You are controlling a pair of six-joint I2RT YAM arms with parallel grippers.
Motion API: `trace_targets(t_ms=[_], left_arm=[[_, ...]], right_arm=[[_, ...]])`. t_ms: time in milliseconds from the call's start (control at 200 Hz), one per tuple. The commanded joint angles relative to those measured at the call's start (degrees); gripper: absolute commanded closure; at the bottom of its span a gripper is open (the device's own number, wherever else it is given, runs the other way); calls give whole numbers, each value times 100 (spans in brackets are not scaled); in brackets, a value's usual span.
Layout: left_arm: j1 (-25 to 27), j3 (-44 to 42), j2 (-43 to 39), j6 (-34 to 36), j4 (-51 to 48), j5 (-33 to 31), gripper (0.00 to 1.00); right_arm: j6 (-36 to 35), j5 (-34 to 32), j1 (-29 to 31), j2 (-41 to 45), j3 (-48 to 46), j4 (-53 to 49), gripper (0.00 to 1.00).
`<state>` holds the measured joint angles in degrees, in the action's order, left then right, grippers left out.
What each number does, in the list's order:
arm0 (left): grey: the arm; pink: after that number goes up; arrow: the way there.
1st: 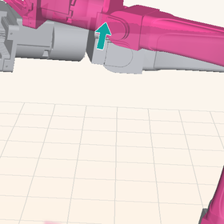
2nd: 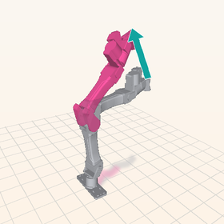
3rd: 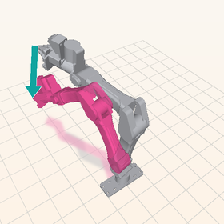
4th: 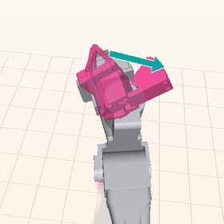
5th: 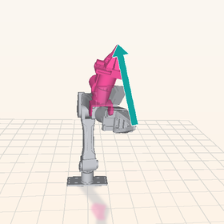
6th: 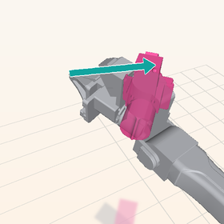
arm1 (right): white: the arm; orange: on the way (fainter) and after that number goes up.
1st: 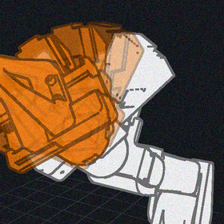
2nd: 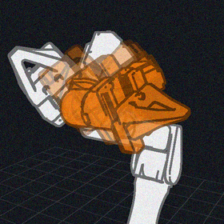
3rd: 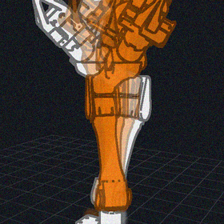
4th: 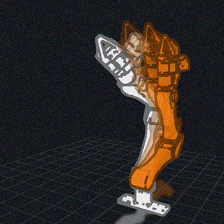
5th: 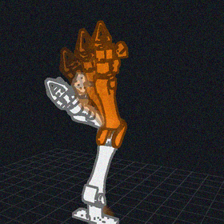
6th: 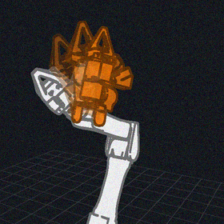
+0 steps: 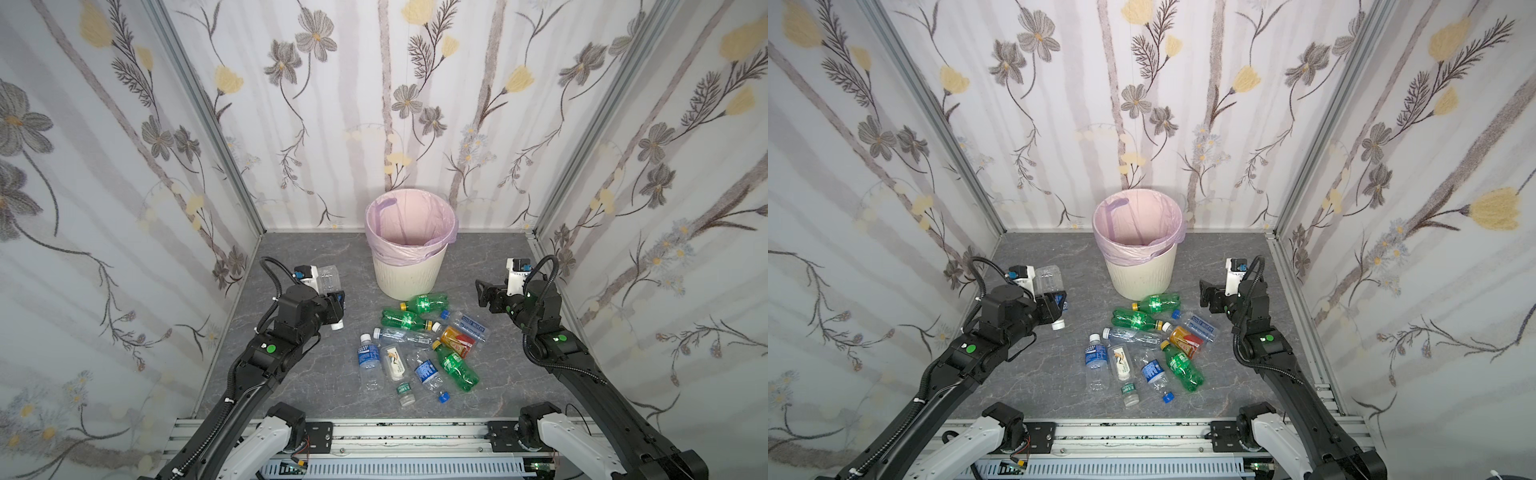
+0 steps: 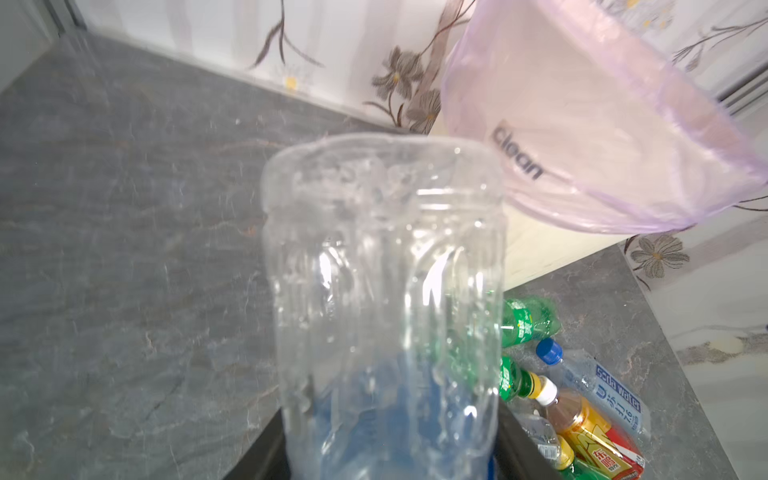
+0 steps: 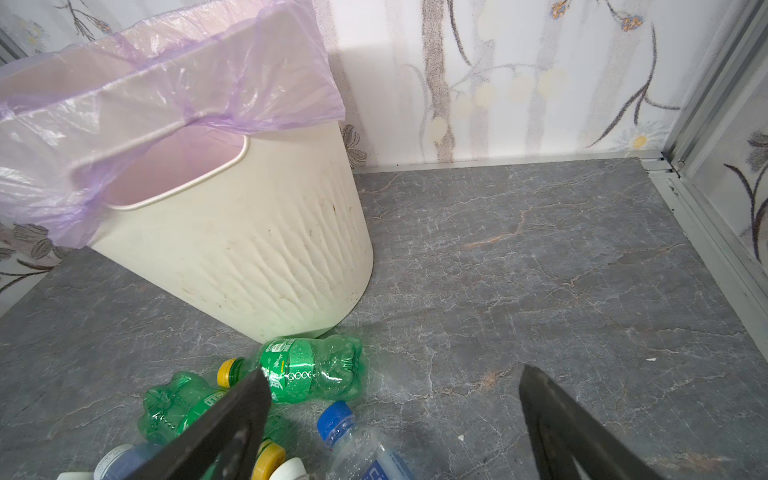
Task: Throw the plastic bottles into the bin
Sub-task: 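Lift the clear bottle with the left gripper and release it into the bin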
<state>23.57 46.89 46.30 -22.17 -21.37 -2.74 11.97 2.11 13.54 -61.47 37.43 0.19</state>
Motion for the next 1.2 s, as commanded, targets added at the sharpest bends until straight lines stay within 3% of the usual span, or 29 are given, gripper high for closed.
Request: trace_targets(t_ms=[0, 240, 465, 600, 730, 779, 844, 894, 979, 1194], left_arm=[[3, 432, -121, 825, 200, -242, 48], [-1, 1226, 43, 1450, 570, 737, 43], [4, 1470, 448, 1393, 1494, 1238, 45], [20, 2274, 1560, 1238, 2240, 1291, 47], [218, 4031, 3414, 1117, 2589, 1494, 47], [293, 4753, 4156, 1096, 2568, 1443, 37], [371, 5488, 4903, 1066, 2445, 1101, 10], [391, 5841, 5243, 1068, 2195, 962, 1], [393, 5660, 5194, 1047, 2069, 851, 0], [337, 4116, 4060, 1128, 1999, 522, 0]], right_arm=[[139, -113, 8, -39, 17, 107, 7], [209, -23, 6, 107, 0, 157, 7], [199, -52, 8, 213, 36, 8, 7], [244, -36, 4, 259, 23, 31, 8], [301, -44, 8, 337, 45, -51, 8], [326, -60, 15, 388, 33, -78, 8], [358, -79, 17, 444, 1, -95, 8], [352, -48, 17, 453, -10, -121, 8], [294, -26, 21, 389, 66, -295, 7], [-48, 184, 26, -3, 473, -787, 7]])
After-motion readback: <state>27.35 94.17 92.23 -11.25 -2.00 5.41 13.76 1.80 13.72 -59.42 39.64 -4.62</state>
